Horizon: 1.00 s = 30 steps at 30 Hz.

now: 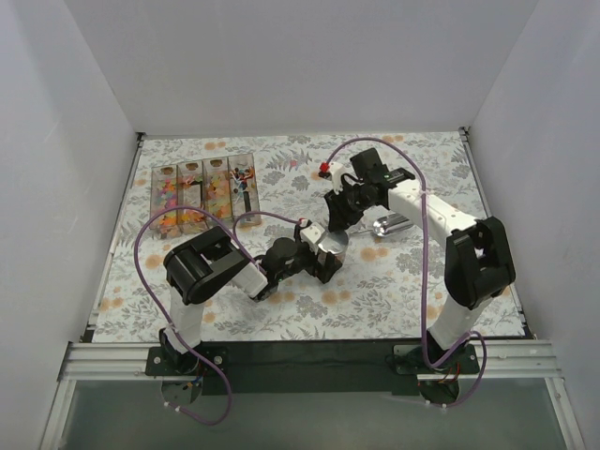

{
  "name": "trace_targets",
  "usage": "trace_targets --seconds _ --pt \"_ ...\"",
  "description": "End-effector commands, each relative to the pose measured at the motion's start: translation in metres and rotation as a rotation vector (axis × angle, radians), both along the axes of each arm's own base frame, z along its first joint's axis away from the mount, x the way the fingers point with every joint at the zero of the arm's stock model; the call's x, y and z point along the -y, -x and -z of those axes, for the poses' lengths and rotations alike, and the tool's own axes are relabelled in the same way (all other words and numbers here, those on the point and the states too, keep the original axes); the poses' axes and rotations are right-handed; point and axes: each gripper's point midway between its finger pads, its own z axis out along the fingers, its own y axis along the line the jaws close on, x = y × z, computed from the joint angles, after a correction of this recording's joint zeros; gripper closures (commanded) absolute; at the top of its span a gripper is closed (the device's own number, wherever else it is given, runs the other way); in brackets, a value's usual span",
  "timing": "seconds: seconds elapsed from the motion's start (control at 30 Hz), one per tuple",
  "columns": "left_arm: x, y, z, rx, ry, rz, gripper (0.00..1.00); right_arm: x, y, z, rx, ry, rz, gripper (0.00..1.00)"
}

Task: Pack the candies
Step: Screw the bottle lid onto the packing bottle.

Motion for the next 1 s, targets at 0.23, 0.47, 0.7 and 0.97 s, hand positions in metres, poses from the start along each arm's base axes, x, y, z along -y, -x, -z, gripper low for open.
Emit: trace_targets --seconds 0.23,0.47,0.7,0.97 --pt "-0.021 0.015 0.057 -0.158 -0.163 -0.019 0.02 0.025 0.061 0.026 -0.112 0.102 0.061 0.82" --pt "-0.022 0.012 0.057 -0.158 -0.169 -0.037 0.02 0.034 0.111 0.040 -0.240 0.101 0.166 0.82" --pt "-0.025 0.009 0.059 -0.154 -0.183 -0.063 0.02 0.035 0.138 0.038 -0.313 0.001 0.277 0.79" --pt "-0.026 0.012 0.060 -0.160 -0.177 -0.051 0.02 0.037 0.130 0.023 -0.252 -0.026 0.323 0.77"
